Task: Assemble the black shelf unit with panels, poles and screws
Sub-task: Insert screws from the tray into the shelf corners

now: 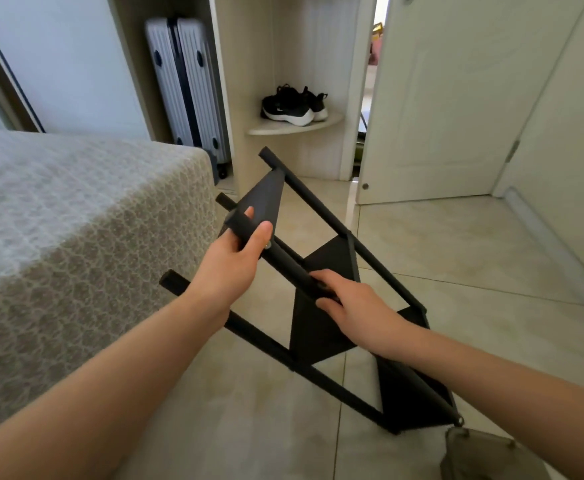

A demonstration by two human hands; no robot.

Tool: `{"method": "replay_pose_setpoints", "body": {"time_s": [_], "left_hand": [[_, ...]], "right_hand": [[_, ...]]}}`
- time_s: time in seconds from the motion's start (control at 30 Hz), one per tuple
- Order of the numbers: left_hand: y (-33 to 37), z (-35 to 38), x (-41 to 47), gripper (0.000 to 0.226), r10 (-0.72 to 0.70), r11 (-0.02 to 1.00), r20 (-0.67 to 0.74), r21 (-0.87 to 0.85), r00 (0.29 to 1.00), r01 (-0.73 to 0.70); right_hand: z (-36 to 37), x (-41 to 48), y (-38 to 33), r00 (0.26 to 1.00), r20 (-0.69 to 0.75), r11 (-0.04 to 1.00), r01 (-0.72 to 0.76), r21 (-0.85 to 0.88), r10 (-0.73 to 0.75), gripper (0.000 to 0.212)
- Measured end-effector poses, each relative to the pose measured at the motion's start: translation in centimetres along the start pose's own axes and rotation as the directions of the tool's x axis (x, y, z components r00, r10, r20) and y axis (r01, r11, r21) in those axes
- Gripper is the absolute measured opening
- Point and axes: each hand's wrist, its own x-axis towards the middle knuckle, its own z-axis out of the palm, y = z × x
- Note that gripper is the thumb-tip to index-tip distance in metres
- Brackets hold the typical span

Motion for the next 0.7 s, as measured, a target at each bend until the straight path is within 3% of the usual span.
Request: {"method": "replay_pose_setpoints", "body": {"time_s": [0.4, 0.7], "left_hand": [[7.6, 0.0, -1.3, 0.058, 0.173, 0.928, 0.162, 0.305, 0.972, -0.215], [9.1, 2.0, -6.0, 0.053, 0.260, 0.848, 0.358, 0.360, 0.897, -0.389]], "right_hand": [[-2.4, -2.8, -1.9, 0.999, -0.032, 0.959, -0.016, 0.284, 0.026, 0.040], [-3.0, -8.8, -2.1, 0.997, 0.004, 0.855, -0.071, 0.514, 0.080, 0.037]]}}
